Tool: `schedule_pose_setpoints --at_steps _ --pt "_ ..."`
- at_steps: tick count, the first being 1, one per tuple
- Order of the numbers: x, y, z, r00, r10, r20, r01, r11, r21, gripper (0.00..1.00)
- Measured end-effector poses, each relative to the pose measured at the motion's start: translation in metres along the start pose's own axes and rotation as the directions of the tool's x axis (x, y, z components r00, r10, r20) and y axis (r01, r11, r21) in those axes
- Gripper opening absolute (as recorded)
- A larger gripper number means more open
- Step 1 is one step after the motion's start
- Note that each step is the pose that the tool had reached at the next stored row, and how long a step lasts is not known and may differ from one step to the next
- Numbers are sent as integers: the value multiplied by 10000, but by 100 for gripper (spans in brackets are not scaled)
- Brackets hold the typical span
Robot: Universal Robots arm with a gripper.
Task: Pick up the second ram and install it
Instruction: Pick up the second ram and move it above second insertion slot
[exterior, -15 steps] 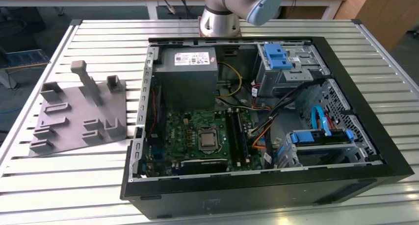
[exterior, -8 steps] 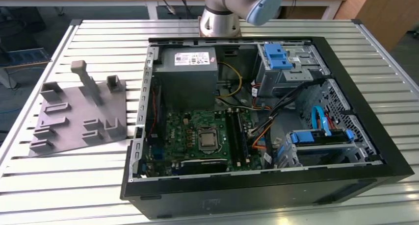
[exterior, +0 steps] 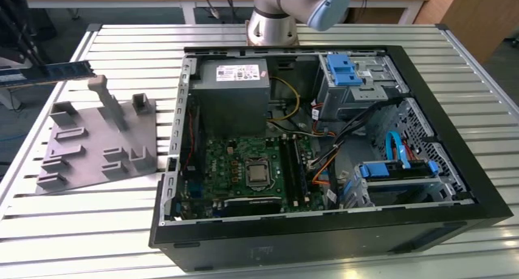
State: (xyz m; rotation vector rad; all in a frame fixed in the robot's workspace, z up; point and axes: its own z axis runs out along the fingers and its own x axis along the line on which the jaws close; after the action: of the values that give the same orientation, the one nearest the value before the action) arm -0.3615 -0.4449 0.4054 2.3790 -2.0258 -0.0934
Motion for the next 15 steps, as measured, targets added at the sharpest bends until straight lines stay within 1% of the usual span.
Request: schedule_pose_setpoints --at_steps 15 --pt "107 -665 -19 10000 6 35 -5 9998 -211 14"
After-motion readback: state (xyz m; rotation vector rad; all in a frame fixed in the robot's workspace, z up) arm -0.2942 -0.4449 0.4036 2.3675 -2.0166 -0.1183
